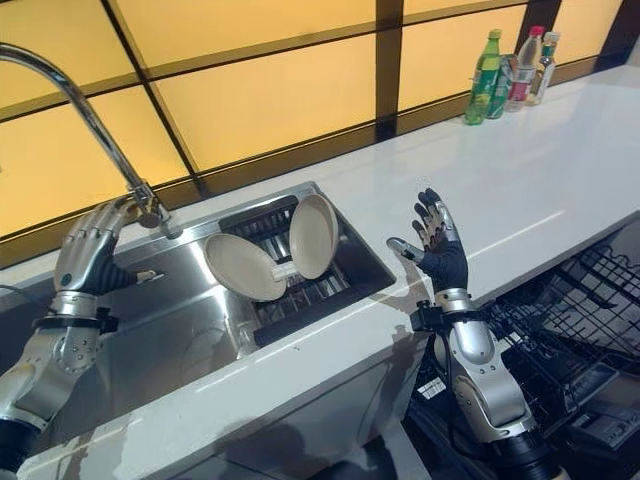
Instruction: Pick up plates and place into dishwasher.
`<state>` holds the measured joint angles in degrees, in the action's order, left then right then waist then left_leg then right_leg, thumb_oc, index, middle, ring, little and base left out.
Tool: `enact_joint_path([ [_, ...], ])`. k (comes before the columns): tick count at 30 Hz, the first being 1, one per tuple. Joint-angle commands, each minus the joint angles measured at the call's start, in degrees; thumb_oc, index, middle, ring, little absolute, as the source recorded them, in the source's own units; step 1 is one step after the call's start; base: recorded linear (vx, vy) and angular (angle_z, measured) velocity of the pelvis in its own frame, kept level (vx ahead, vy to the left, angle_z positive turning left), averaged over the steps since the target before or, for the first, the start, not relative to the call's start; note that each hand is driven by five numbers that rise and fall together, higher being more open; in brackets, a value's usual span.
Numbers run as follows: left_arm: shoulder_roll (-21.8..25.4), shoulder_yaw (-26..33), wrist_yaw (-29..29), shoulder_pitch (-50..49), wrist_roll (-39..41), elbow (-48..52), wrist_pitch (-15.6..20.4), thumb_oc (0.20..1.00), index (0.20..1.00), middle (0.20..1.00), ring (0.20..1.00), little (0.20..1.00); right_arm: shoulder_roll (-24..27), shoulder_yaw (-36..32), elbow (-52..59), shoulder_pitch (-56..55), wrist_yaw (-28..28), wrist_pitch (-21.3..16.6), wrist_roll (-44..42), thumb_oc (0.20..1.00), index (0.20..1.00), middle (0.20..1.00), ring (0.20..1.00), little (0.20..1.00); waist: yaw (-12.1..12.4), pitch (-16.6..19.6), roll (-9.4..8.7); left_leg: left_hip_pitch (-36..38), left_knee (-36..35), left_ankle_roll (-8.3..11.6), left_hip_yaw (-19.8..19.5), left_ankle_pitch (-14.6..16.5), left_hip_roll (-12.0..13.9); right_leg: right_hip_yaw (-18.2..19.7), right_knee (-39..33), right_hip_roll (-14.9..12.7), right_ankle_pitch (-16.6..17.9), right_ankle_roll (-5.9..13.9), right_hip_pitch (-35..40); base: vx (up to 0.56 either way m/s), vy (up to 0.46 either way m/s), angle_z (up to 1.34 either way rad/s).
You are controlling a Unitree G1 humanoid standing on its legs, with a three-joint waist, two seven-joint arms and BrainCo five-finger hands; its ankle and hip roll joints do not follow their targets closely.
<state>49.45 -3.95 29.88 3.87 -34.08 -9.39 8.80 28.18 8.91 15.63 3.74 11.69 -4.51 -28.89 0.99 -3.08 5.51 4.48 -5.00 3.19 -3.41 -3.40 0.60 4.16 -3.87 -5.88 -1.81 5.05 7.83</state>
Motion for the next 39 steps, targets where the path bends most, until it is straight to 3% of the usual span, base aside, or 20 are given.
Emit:
enact_joint_path([
  [1, 5.2, -0.6, 5.2, 4.8, -3.2, -2.7, 2.0, 1.000, 1.000, 1.000, 1.000, 1.000, 2.3, -1.7, 2.4, 2.0, -1.6, -1.5, -2.0, 1.000, 1.000, 1.000, 1.000, 1.000, -0.8, 2.2, -2.23, -2.0, 4.8, -2.17, -2.0, 3.4, -2.7, -2.9, 0.3, 0.5, 4.8, -1.09, -5.2, 0.07, 0.137, -0.02],
  [12, 7.9, -6.5, 12.2, 8.4, -14.3, -3.8, 3.0, 1.000, 1.000, 1.000, 1.000, 1.000, 5.3, -3.9, 0.4, 3.2, -2.8, -2.1, -3.3, 1.000, 1.000, 1.000, 1.000, 1.000, -2.9, -1.6, -1.52, -3.2, 3.9, -3.77, 0.0, 4.0, -3.6, -0.8, 2.8, -1.4, 5.5, 0.81, -10.0, 0.01, 0.134, -0.08],
  [19, 10.2, -13.1, 6.8, 11.0, -19.2, -5.8, 4.8, 1.000, 1.000, 1.000, 1.000, 1.000, 7.5, -4.9, -0.8, 3.5, -2.7, -3.1, -3.4, 1.000, 1.000, 1.000, 1.000, 1.000, -3.8, -4.1, -1.05, -3.5, 5.4, -4.23, 0.8, 4.9, -4.0, -0.6, 4.0, -2.4, 5.3, 1.85, -10.4, 0.02, 0.080, 0.00],
  [27, 11.2, -16.5, 6.1, 12.9, -18.9, -8.4, 2.7, 1.000, 1.000, 1.000, 1.000, 1.000, 9.7, -4.9, -1.9, 4.3, -2.3, -3.3, -3.4, 1.000, 1.000, 1.000, 1.000, 1.000, -4.0, -6.8, -0.81, -5.1, 7.0, -4.37, 0.6, 4.9, -4.4, 0.3, 4.8, -2.5, 5.5, 2.34, -11.1, -0.01, 0.067, 0.00],
  [32, 11.9, -20.5, 6.9, 20.7, -19.0, -12.8, -0.3, 1.000, 1.000, 1.000, 1.000, 1.000, 9.7, -3.7, -4.1, 9.9, -0.6, -5.5, -2.8, 1.000, 1.000, 1.000, 1.000, 1.000, -4.0, -11.9, -2.07, -9.8, 8.0, -4.56, 0.5, 4.2, -4.1, 0.8, 5.1, -2.5, 6.2, 2.51, -14.6, -0.22, 0.004, -0.04],
  [36, 12.9, -21.5, 8.7, 23.4, -17.8, -13.2, -3.0, 1.000, 1.000, 1.000, 1.000, 1.000, 9.2, -3.6, -3.5, 9.9, 0.0, -6.8, -2.7, 1.000, 1.000, 1.000, 1.000, 1.000, -3.7, -13.5, -2.62, -11.4, 7.8, -4.99, 0.4, 3.6, -4.2, 0.7, 4.6, -2.6, 6.7, 2.48, -15.6, -0.11, -0.009, -0.03],
  [38, 13.0, -21.7, 8.5, 24.1, -17.9, -13.1, -3.8, 0.391, 0.391, 0.391, 0.391, 0.391, 8.9, -3.8, -3.3, 9.8, -0.2, -7.0, -2.6, 1.000, 1.000, 1.000, 1.000, 1.000, -3.7, -13.7, -2.70, -11.8, 7.8, -5.05, 0.5, 3.5, -4.1, 0.6, 4.5, -2.7, 6.8, 2.46, -15.8, -0.05, 0.008, 0.00],
  [39, 13.1, -21.6, 8.1, 24.5, -18.7, -13.2, -4.1, 0.200, 0.200, 0.200, 0.200, 0.200, 8.5, -3.8, -3.1, 9.9, -0.4, -7.2, -2.3, 1.000, 1.000, 1.000, 1.000, 1.000, -3.6, -13.9, -2.74, -12.1, 7.7, -5.07, 0.4, 3.3, -4.1, 0.4, 4.4, -2.8, 6.9, 2.41, -16.0, -0.05, 0.011, 0.00],
])
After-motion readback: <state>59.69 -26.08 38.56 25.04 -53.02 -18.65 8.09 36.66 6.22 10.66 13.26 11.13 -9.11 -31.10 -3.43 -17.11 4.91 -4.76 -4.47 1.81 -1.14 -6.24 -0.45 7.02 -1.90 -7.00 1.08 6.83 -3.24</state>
